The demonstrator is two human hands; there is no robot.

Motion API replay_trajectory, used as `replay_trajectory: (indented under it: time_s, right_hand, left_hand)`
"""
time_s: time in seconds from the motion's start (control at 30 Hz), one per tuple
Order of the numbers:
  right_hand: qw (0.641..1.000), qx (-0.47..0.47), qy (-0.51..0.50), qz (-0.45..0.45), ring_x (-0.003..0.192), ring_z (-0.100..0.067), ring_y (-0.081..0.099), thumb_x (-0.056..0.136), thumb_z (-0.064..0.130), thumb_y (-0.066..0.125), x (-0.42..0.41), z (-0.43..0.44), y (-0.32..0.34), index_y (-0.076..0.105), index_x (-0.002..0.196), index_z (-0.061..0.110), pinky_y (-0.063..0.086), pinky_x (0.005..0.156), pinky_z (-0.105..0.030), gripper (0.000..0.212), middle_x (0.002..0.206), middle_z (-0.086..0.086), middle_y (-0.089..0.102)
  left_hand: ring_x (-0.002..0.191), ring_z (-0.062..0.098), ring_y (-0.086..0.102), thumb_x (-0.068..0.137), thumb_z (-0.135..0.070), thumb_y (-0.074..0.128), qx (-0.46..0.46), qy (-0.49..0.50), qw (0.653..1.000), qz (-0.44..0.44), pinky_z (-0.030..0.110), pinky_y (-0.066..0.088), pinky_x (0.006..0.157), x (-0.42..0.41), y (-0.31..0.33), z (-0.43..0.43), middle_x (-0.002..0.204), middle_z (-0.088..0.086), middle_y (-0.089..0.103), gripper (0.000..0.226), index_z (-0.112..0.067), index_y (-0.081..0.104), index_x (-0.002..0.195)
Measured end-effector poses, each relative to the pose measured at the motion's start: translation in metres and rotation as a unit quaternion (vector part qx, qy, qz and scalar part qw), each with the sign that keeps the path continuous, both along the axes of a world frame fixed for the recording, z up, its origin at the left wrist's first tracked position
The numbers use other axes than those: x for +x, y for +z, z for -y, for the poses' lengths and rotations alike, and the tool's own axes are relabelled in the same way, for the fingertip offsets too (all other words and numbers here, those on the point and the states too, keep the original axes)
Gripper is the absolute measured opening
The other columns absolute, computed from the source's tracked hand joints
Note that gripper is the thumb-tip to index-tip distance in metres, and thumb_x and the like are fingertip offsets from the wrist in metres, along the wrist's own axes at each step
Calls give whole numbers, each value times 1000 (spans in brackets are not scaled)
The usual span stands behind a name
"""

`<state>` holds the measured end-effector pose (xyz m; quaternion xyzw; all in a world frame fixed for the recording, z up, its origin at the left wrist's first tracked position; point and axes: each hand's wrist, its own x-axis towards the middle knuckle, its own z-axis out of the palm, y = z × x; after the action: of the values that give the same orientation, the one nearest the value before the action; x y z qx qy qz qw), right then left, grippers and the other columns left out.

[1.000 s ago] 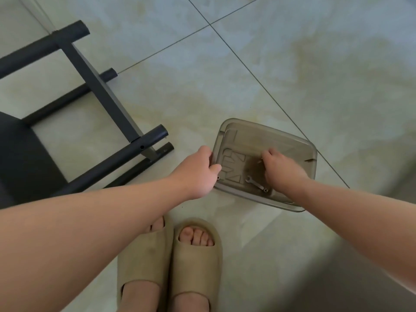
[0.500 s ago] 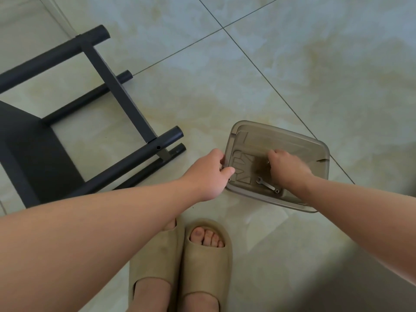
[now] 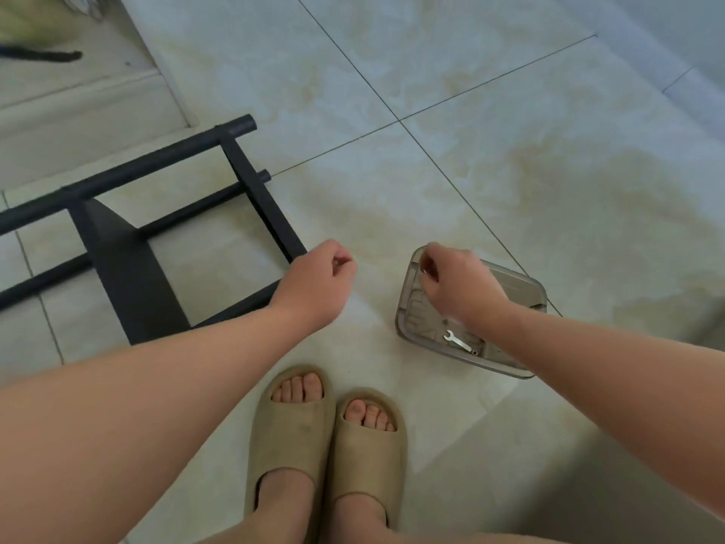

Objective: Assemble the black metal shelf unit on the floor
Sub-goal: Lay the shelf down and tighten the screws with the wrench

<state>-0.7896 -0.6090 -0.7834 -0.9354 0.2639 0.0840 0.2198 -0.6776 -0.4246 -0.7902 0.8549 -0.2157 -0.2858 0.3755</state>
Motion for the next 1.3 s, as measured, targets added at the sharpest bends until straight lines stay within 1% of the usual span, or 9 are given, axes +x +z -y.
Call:
replay_trajectory:
  time_s: [0.13, 0.23, 0.4, 0.47, 0.57, 0.67, 0.93, 1.13, 1.3]
  right_hand:
    - [998, 52, 1, 45, 73, -26, 56, 91, 10, 54, 24, -32, 7, 57, 94, 17, 49, 64, -32, 8, 78, 1, 60]
    - [992, 105, -3, 67, 62, -15, 51, 90, 8, 57, 42, -51, 4, 65, 94, 13, 39, 52, -15, 10, 75, 2, 61]
    - [980, 187, -6, 65, 68, -14, 60, 89, 9, 58, 55, -72, -4, 65, 86, 26, 42, 55, -14, 19, 74, 9, 68]
    - [975, 213, -1, 67, 72, -11, 66, 90, 10, 61, 55, -76, -7, 65, 85, 28, 43, 59, -13, 20, 72, 7, 71]
    - [965, 250, 2, 86, 77, -8, 71, 92, 11, 65, 52, -82, -11, 65, 83, 30, 53, 69, -21, 20, 73, 7, 74]
    - [958, 265, -4, 111, 78, -11, 72, 92, 11, 65, 47, -86, -16, 63, 82, 33, 57, 75, -30, 24, 73, 8, 74]
    - [935, 297, -36, 188, 85, -24, 71, 95, 8, 64, 37, -90, -27, 67, 89, 22, 56, 84, -49, 15, 81, 1, 73]
    - [935, 287, -34, 206, 82, -25, 70, 93, 8, 66, 42, -87, -21, 62, 82, 33, 56, 82, -47, 28, 78, 1, 72]
    - [942, 280, -3, 187, 79, -28, 69, 91, 8, 67, 42, -86, -22, 69, 88, 19, 55, 76, -46, 12, 78, -1, 72]
  left_hand:
    - [72, 7, 54, 100, -28, 48, 15, 118, 991, 59, 25, 36, 56, 25, -5, -31, 78, -10, 58, 8, -24, 54, 96]
    - [74, 6, 53, 100, -29, 49, 32, 172, 983, 51, 25, 36, 56, 39, -16, -50, 83, -10, 56, 6, -24, 51, 101]
    - [80, 6, 52, 100, -37, 49, 56, 145, 988, -14, 31, 38, 73, 48, -39, -58, 88, -17, 55, 14, -25, 55, 105]
    - [76, 8, 58, 99, -42, 48, 56, 104, 993, -26, 30, 39, 69, 53, -40, -53, 81, -11, 62, 27, -20, 62, 93]
    - [57, 7, 67, 99, -43, 49, 22, 70, 990, -118, 26, 45, 55, 61, -36, -45, 66, 1, 71, 40, -9, 67, 88]
    - [63, 20, 74, 98, -39, 55, -3, 70, 975, -210, 24, 50, 47, 65, -37, -42, 74, 4, 75, 33, -9, 67, 92]
    - [48, 17, 65, 98, -37, 57, -4, 65, 984, -164, 27, 53, 48, 64, -45, -43, 54, -2, 64, 33, -10, 67, 82]
    - [47, 16, 63, 98, -39, 59, -13, 73, 982, -174, 28, 54, 50, 63, -43, -43, 52, -1, 64, 33, -11, 70, 86]
    - [46, 15, 62, 98, -38, 59, -14, 74, 981, -179, 25, 52, 46, 62, -41, -43, 51, -1, 64, 32, -11, 70, 87]
